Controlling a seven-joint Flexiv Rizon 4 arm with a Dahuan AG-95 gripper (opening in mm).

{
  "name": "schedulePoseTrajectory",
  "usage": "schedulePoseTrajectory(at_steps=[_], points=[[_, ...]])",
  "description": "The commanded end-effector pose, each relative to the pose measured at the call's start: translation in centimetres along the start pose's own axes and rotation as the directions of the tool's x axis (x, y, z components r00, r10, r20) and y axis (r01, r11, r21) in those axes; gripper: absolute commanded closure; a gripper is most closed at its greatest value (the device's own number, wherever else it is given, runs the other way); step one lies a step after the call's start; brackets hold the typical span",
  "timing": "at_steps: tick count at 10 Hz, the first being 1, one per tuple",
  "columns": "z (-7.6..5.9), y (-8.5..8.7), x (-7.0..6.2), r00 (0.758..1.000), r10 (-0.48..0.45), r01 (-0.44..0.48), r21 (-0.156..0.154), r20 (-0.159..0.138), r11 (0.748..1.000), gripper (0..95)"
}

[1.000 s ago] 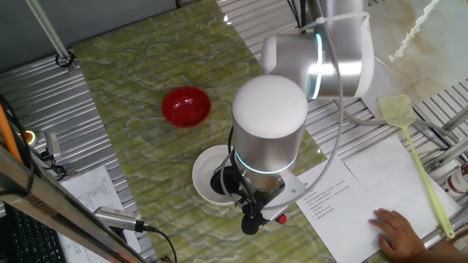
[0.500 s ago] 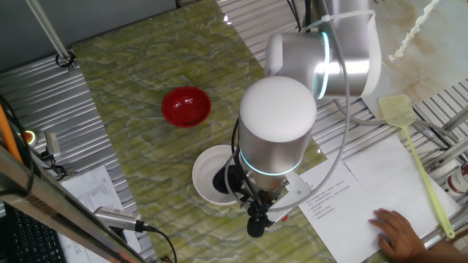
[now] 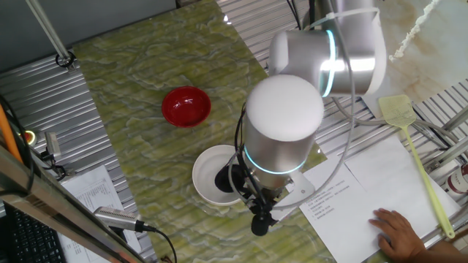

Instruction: Scoop water with a large spoon from one bowl to another

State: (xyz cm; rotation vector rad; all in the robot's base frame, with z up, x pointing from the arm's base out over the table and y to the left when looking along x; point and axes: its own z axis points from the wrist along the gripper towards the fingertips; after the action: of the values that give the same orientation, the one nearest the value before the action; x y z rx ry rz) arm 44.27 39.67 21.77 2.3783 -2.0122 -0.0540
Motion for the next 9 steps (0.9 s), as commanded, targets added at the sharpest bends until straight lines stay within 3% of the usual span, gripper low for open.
schedulePoseTrajectory(at_steps=[1,7,9], points=[[-0.1,-0.1,-0.1,1.0,0.004,-0.004,-0.004,-0.006,1.0,95.0],[-0.4,0.8,0.3,1.0,0.018,-0.017,0.002,-0.023,1.0,95.0],[-0.7,1.0,0.2,0.999,0.021,-0.021,0.004,-0.044,1.0,95.0]])
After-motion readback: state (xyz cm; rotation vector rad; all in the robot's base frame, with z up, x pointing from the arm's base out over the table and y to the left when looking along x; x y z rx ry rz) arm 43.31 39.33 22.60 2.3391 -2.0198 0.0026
